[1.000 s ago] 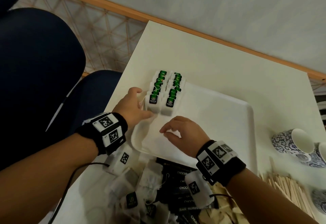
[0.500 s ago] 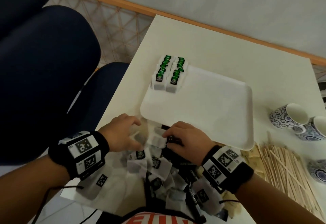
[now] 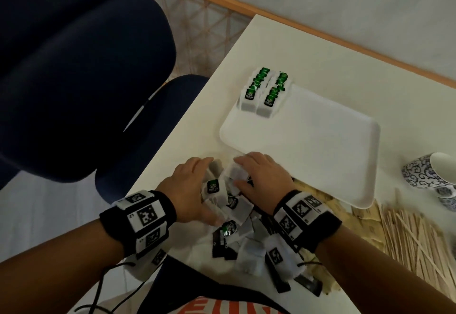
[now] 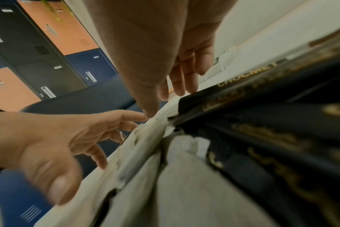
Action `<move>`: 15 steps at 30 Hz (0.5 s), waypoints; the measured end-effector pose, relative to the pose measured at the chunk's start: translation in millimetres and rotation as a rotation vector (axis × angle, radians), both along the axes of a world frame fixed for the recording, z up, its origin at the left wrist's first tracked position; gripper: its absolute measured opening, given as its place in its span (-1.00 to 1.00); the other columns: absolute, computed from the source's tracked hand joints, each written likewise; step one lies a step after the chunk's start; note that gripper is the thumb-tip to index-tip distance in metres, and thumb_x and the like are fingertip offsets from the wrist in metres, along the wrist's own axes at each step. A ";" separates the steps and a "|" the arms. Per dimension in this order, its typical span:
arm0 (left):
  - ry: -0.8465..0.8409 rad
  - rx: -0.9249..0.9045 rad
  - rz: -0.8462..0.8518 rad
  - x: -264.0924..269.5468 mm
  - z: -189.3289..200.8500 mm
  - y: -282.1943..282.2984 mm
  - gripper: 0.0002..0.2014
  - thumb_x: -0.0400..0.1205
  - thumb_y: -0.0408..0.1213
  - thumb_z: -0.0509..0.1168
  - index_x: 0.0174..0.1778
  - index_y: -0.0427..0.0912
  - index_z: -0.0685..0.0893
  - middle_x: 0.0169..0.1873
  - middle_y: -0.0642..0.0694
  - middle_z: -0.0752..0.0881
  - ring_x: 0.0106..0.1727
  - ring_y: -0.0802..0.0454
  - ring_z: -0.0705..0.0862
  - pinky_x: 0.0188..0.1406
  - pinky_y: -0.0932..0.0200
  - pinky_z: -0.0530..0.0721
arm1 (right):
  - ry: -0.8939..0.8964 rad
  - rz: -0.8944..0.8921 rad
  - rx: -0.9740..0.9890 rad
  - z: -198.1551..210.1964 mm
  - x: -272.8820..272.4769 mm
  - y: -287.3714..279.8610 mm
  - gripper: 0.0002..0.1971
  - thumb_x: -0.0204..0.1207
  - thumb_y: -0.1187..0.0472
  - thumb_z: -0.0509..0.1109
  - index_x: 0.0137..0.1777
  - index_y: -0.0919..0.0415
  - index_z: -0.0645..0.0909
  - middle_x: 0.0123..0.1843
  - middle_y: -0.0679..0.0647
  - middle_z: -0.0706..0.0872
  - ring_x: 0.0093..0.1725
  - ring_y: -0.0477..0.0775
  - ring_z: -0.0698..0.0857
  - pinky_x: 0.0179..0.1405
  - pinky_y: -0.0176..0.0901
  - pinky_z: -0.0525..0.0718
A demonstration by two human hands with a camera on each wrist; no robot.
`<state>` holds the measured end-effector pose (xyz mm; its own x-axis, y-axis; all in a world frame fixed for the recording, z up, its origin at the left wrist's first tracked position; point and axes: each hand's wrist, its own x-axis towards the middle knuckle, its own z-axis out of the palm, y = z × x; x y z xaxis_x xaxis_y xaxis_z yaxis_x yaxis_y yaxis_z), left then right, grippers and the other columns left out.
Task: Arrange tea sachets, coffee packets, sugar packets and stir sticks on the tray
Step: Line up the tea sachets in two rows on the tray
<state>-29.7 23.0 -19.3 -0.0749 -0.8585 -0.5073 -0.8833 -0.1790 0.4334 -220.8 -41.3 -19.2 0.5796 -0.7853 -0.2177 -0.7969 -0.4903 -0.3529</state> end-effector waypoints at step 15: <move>0.210 -0.022 0.279 -7.3 -19.6 -26.2 -0.65 0.36 -0.17 0.57 -0.06 -0.01 0.55 0.13 -0.11 0.43 -0.02 -0.02 0.54 -0.15 0.17 0.54 | 0.211 0.033 0.065 0.1 16.7 -22.7 -0.61 0.44 -0.05 0.39 0.26 -0.05 0.55 0.26 0.02 0.53 0.28 0.10 0.48 0.23 -0.11 0.42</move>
<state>-37.0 -3.2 -38.9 0.0639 -0.8712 -0.4867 -0.6929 -0.3897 0.6066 -204.0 -63.9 -19.1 0.5408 -0.7472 -0.3861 -0.8404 -0.4988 -0.2118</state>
